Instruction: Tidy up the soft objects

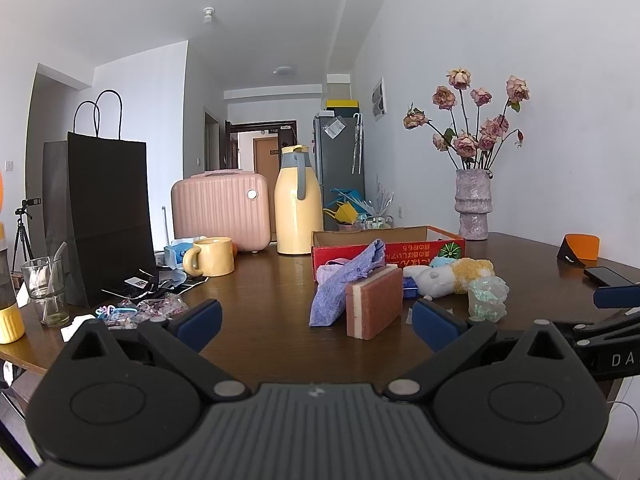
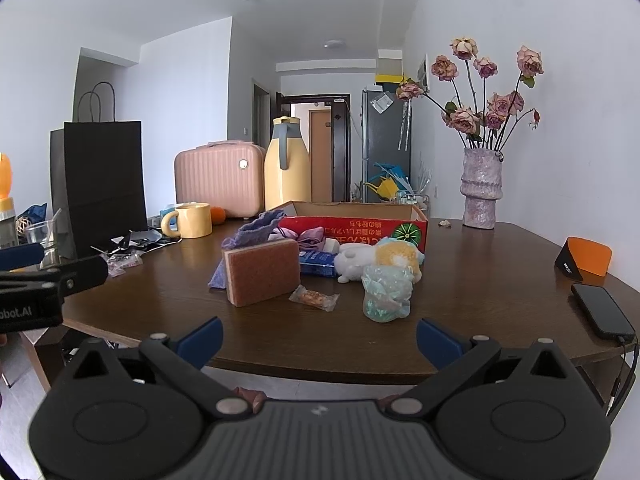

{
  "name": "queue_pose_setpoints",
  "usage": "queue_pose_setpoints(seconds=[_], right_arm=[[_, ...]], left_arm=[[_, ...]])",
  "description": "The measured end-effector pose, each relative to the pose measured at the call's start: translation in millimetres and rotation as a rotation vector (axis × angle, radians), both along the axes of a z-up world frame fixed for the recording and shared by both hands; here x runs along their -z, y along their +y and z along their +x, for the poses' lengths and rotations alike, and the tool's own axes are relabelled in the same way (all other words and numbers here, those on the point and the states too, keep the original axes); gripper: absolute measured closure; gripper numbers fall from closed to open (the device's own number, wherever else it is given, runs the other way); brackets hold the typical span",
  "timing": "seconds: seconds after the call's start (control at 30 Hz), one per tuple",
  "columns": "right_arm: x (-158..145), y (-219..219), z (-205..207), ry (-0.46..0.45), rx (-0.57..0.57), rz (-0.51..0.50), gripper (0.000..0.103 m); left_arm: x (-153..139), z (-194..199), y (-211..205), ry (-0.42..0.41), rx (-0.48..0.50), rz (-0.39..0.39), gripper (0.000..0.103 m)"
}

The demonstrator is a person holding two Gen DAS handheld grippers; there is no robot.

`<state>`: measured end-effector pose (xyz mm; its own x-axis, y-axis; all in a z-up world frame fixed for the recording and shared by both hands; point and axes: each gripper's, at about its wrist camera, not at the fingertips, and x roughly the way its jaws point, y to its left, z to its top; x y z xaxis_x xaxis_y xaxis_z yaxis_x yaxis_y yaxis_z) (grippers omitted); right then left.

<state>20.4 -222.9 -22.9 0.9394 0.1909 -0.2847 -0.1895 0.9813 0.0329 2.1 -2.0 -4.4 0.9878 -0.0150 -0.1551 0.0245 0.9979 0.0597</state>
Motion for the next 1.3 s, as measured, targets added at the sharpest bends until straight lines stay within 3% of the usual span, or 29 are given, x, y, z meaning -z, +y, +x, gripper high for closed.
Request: queue_pose_setpoints(seconds=[0.7,0.97,1.07,1.2,1.27,1.3], right_arm=[[11.2,-4.9,8.6,-0.01,0.004,0.025,0.0],[28.5,-11.0,44.0,0.029,0.011,0.051,0.0],[24.6,-7.3,62.0,0.038,0.0,0.048,0.0],[8.7,-5.5,96.1,0.041,-0.067,0.122,0.011],[-1.7,-3.4,118.5,0.069,-0.093,0.167,0.028],[-6.7,-0.8,130.6,0.078,-0.117,0.186,0.031]], left_arm=[[7.9,16.1,0.5,0.025,0.007,-0.009,0.0],[28.7,57.6,6.2,0.145,0.009,-0.062,0.0],[28.8,73.6,9.5,0.155,0.013,-0.08,0.0],[17.7,104.4,14.8,0.131,-0.004,-0.127,0.0],[11.7,121.4,21.1,0.122,-0.014,-0.163,0.0],[9.3,131.2,24.2,0.124,-0.018,-0.181,0.0]])
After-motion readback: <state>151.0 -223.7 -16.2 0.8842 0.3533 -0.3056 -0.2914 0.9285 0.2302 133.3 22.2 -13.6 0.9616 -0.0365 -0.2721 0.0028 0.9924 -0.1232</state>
